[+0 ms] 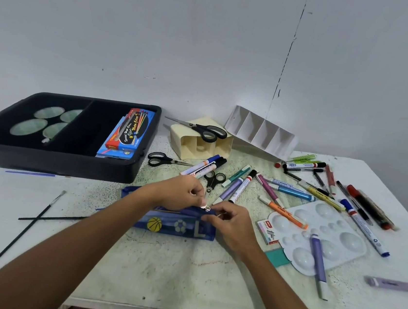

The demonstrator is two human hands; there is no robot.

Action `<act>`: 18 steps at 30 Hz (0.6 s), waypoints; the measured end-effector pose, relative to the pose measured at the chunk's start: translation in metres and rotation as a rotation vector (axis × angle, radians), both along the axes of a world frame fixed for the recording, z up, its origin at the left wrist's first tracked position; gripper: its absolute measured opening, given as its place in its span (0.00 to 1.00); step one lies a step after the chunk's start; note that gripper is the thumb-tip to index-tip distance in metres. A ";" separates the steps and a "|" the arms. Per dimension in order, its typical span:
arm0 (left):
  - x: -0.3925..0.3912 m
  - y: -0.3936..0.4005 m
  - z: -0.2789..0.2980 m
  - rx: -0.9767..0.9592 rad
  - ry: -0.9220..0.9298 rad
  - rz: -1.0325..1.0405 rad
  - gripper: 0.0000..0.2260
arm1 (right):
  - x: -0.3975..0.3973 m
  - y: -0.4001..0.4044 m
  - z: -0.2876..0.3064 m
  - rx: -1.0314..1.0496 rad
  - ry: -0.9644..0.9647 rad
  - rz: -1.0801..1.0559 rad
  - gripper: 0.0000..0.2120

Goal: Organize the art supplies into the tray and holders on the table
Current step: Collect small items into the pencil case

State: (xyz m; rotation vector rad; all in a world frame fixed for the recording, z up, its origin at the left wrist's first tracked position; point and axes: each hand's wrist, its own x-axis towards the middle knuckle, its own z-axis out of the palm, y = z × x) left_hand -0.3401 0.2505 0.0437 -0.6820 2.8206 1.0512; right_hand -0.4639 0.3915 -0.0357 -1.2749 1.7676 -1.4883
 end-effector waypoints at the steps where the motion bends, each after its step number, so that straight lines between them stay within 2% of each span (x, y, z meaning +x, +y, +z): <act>1: 0.000 0.000 0.002 -0.026 -0.011 -0.017 0.09 | -0.001 -0.001 0.000 0.001 0.001 0.001 0.05; 4: 0.001 -0.001 0.005 -0.096 0.006 -0.088 0.06 | -0.002 -0.002 -0.001 -0.007 -0.049 0.019 0.04; 7: 0.006 0.000 0.000 -0.216 0.117 -0.175 0.04 | -0.005 -0.002 -0.004 -0.002 -0.150 0.039 0.03; 10: 0.011 0.002 -0.010 -0.535 0.345 -0.249 0.03 | -0.009 -0.004 -0.004 -0.010 -0.266 0.067 0.02; 13: 0.011 0.001 -0.014 -0.813 0.490 -0.300 0.04 | -0.010 -0.007 -0.003 -0.033 -0.490 0.067 0.08; 15: 0.010 -0.001 -0.018 -0.867 0.531 -0.309 0.05 | -0.010 -0.008 -0.001 -0.046 -0.595 0.059 0.11; 18: 0.010 -0.003 -0.023 -0.903 0.572 -0.331 0.03 | -0.008 -0.010 0.002 -0.065 -0.620 0.069 0.12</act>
